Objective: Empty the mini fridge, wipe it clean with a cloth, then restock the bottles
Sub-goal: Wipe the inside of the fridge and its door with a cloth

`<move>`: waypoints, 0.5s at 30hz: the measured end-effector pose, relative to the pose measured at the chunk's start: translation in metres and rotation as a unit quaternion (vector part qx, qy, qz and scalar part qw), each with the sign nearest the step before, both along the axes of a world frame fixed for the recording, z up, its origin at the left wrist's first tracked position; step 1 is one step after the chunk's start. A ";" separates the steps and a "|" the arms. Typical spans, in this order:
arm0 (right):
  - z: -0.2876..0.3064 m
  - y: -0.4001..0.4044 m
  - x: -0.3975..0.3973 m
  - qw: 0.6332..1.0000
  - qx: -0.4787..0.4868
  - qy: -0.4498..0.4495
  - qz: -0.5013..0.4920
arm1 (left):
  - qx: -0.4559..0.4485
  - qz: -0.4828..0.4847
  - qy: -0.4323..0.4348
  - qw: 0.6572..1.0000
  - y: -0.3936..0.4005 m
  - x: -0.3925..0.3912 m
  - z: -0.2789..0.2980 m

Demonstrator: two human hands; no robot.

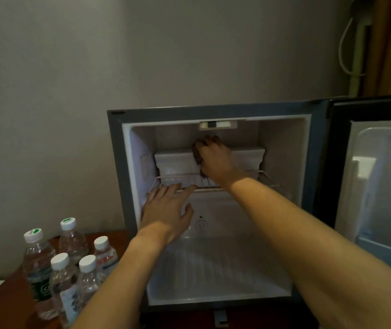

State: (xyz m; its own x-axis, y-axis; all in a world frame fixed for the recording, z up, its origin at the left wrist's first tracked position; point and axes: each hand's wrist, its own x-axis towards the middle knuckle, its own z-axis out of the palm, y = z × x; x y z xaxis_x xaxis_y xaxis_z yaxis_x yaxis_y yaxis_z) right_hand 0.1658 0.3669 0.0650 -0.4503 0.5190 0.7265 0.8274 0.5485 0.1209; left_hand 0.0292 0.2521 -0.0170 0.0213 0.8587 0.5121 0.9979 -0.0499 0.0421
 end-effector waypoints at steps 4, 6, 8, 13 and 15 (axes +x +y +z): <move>-0.004 0.012 0.060 0.998 -0.010 0.016 -0.055 | -0.029 0.011 0.010 0.999 -0.001 0.001 0.003; -0.004 0.017 0.079 0.995 -0.028 0.020 -0.096 | -0.039 0.015 0.011 0.999 -0.001 0.001 0.004; -0.003 0.020 0.084 0.989 -0.038 0.013 -0.142 | -0.053 0.016 0.011 0.998 -0.001 0.001 0.006; -0.007 0.019 0.077 0.983 -0.032 0.014 -0.181 | -0.093 0.013 0.050 0.994 -0.003 -0.003 0.012; -0.008 0.016 0.077 0.983 -0.038 0.037 -0.177 | -0.109 0.011 0.074 0.991 -0.006 -0.002 0.017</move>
State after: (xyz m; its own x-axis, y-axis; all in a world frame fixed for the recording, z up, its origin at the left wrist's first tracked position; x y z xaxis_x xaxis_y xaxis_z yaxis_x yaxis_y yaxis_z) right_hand 0.2432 0.3824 0.0569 -0.1798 0.6871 0.7039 0.9728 0.2304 0.0236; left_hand 0.0272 0.2462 0.0004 0.0632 0.9493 0.3078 0.9946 -0.0346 -0.0974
